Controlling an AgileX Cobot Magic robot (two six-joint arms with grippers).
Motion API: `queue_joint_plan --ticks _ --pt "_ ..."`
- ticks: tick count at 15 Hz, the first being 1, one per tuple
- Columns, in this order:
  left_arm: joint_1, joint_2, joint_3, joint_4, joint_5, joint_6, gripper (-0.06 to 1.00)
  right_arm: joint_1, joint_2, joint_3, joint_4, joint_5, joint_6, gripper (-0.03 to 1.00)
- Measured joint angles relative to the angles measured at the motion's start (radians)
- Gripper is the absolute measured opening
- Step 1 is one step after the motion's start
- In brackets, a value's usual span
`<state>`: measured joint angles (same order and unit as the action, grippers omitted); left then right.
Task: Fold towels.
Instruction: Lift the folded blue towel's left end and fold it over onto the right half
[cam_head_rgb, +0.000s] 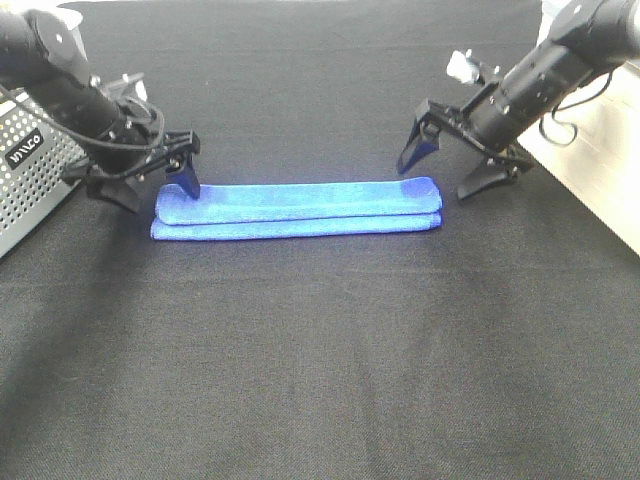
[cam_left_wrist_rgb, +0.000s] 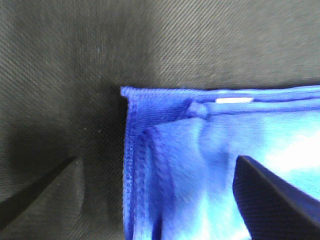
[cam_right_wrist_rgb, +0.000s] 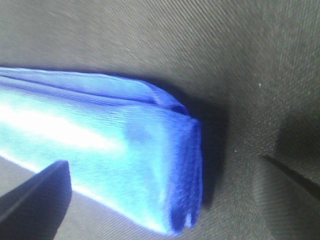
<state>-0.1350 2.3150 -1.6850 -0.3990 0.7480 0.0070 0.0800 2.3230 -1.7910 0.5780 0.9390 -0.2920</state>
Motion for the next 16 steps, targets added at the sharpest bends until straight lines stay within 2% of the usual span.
queue_joint_plan --ticks 5,9,10,14,15,16 --pt "-0.001 0.033 -0.01 -0.049 -0.025 0.007 0.75 0.0 0.0 0.0 -0.003 -0.001 0.001 0.92" --pt "-0.011 0.052 -0.011 -0.094 -0.052 0.016 0.13 0.0 0.0 0.0 -0.005 -0.004 -0.001 0.92" --pt "-0.011 0.053 -0.011 -0.095 -0.054 0.016 0.07 0.0 0.0 0.0 -0.006 -0.004 -0.002 0.92" --pt "-0.002 0.041 -0.011 -0.076 -0.036 0.016 0.07 0.0 0.0 0.0 -0.006 -0.006 -0.002 0.92" --pt "0.003 0.03 -0.02 -0.031 0.004 0.006 0.07 0.0 0.0 0.0 -0.006 -0.006 -0.002 0.92" --pt "0.007 0.007 -0.042 0.053 0.059 -0.025 0.07 0.0 0.0 0.0 -0.002 -0.001 -0.002 0.92"
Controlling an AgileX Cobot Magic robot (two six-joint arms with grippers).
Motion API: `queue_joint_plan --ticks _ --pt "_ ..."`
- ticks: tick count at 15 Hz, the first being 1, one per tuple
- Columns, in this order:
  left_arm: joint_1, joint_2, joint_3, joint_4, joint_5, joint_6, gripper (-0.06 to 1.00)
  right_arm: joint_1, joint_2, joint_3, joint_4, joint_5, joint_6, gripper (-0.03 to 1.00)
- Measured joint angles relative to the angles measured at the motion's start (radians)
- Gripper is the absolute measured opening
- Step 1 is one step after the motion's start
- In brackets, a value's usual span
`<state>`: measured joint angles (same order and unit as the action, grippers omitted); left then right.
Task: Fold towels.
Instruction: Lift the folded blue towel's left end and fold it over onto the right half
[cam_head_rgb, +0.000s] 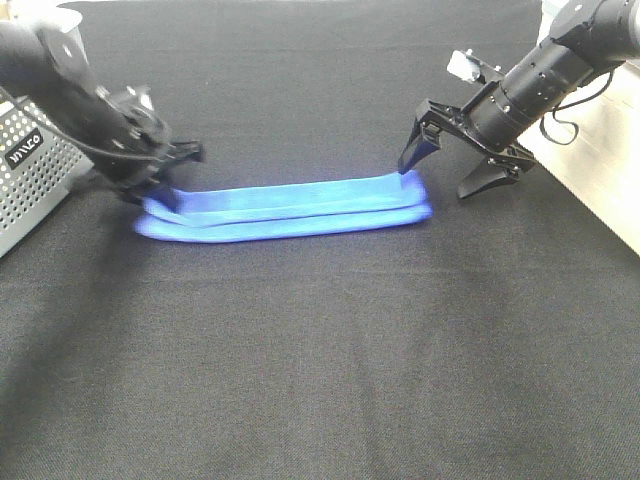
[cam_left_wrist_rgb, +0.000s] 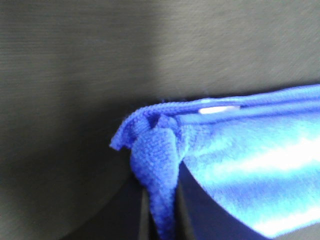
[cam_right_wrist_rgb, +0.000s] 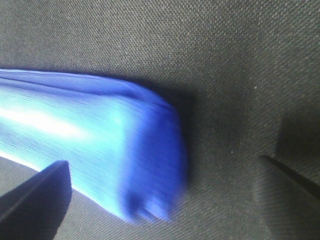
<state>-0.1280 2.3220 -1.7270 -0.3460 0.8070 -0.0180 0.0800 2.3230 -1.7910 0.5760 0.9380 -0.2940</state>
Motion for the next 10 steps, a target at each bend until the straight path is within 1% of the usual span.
queue_joint_plan --ticks 1,2,4,5,6,7,8,10 --pt "0.0 -0.025 -0.035 0.053 0.056 -0.033 0.07 0.0 0.0 0.0 0.011 0.005 0.0 0.92" --pt "-0.002 -0.042 -0.071 0.087 0.108 -0.053 0.07 0.0 0.0 0.0 0.022 0.016 0.0 0.92" --pt "-0.023 -0.053 -0.155 0.105 0.22 -0.073 0.07 0.0 -0.004 0.0 0.04 0.046 0.0 0.92" --pt "-0.066 -0.053 -0.202 0.107 0.273 -0.099 0.07 0.0 -0.013 0.0 0.042 0.057 0.0 0.92" --pt "-0.066 -0.053 -0.202 0.107 0.273 -0.099 0.07 0.0 -0.013 0.0 0.042 0.057 0.0 0.92" --pt "-0.099 -0.053 -0.231 0.099 0.286 -0.119 0.07 0.0 -0.035 0.0 0.044 0.069 0.0 0.92" --pt "-0.136 -0.053 -0.248 0.062 0.277 -0.137 0.07 0.0 -0.057 0.0 0.043 0.079 0.0 0.92" --pt "-0.204 -0.05 -0.249 -0.028 0.22 -0.162 0.07 0.0 -0.102 0.0 0.041 0.087 0.008 0.92"
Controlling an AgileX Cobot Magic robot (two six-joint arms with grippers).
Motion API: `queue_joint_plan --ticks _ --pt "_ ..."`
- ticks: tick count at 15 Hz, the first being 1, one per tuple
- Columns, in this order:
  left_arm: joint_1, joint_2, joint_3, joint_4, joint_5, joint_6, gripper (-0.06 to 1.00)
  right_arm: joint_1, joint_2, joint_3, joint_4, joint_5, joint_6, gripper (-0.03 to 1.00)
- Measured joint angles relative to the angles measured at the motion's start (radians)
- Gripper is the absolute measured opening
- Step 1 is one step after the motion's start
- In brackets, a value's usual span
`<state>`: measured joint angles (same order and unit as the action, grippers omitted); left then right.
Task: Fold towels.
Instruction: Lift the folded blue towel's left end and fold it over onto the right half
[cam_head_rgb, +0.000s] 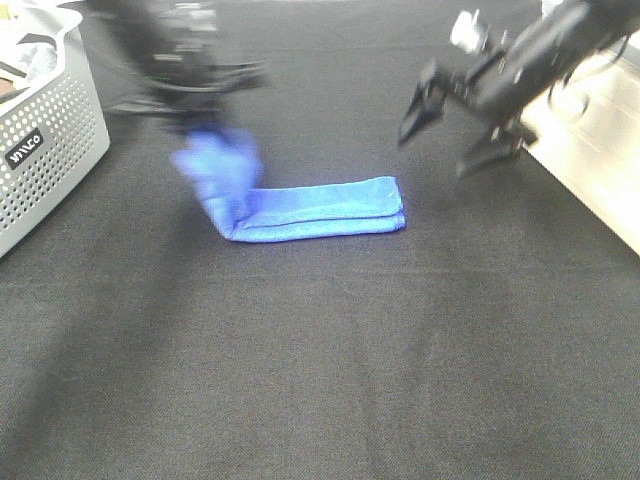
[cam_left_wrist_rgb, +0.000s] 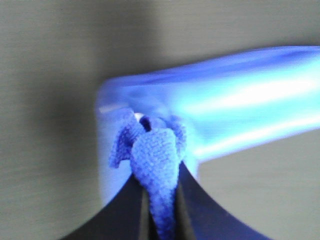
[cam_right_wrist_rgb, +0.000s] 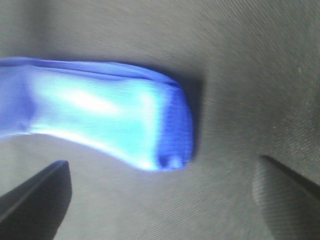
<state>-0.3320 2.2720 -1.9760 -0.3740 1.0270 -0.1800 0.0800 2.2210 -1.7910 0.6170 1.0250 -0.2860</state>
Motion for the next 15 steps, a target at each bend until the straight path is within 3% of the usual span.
queue_joint_plan --ticks 5,7,8,11,12,15 --pt "-0.13 0.067 0.0 -0.142 -0.27 -0.093 0.07 0.0 -0.118 0.0 -0.073 0.035 0.073 0.92" --pt "-0.167 0.097 0.0 -0.182 -0.374 -0.107 0.12 0.0 -0.147 0.0 -0.128 0.044 0.096 0.92" --pt "-0.175 0.106 0.0 -0.194 -0.39 -0.115 0.23 0.0 -0.152 0.0 -0.142 0.045 0.101 0.92" --pt "-0.189 0.12 0.0 -0.269 -0.437 -0.129 0.66 0.0 -0.154 0.0 -0.159 0.061 0.117 0.92" --pt "-0.191 0.121 0.0 -0.294 -0.454 -0.129 0.72 0.0 -0.154 0.0 -0.161 0.065 0.117 0.92" --pt "-0.179 0.104 0.0 -0.311 -0.472 -0.085 0.74 0.0 -0.154 0.0 -0.161 0.072 0.117 0.92"
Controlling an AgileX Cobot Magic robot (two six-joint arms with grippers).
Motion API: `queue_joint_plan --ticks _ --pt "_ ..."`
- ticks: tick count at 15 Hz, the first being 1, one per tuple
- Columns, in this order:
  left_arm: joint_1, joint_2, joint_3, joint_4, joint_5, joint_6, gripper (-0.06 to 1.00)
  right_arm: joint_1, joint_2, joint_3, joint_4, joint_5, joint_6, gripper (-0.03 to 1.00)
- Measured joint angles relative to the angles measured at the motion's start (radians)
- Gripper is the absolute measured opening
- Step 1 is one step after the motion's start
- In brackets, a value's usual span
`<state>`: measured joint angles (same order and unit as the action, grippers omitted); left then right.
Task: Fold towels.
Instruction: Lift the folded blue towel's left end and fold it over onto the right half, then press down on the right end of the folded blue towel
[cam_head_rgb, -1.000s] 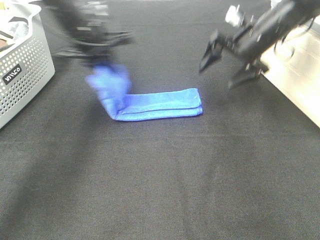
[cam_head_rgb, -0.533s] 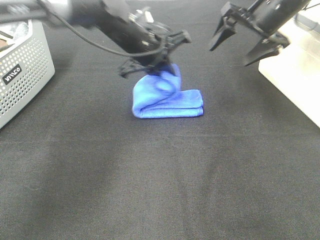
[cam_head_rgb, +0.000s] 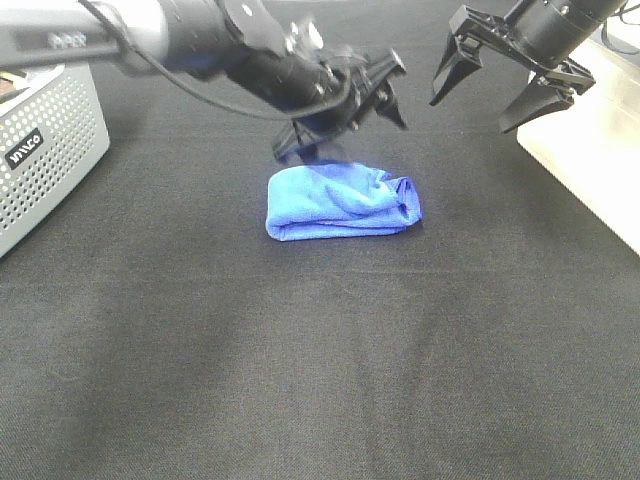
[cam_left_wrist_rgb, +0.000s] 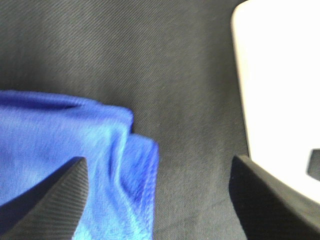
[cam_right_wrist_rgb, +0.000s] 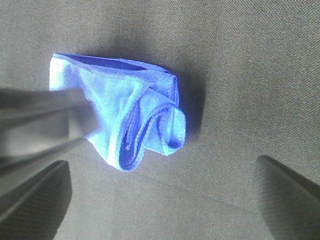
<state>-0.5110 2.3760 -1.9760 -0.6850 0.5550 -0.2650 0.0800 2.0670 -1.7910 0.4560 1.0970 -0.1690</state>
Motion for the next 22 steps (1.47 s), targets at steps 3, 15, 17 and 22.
queue_joint_plan --ticks 3,15,17,22 --pt "0.119 -0.075 0.0 0.001 0.004 0.105 0.74 0.007 0.0 0.0 0.103 0.021 -0.017 0.92" --pt "0.293 -0.112 0.0 0.007 0.141 0.179 0.74 0.185 0.284 0.0 0.621 -0.026 -0.387 0.92" --pt "0.293 -0.112 0.0 0.007 0.144 0.181 0.74 0.175 0.321 0.0 0.522 -0.072 -0.385 0.92" --pt "0.293 -0.113 0.0 0.007 0.158 0.184 0.74 0.08 0.324 0.0 0.485 -0.072 -0.33 0.92"
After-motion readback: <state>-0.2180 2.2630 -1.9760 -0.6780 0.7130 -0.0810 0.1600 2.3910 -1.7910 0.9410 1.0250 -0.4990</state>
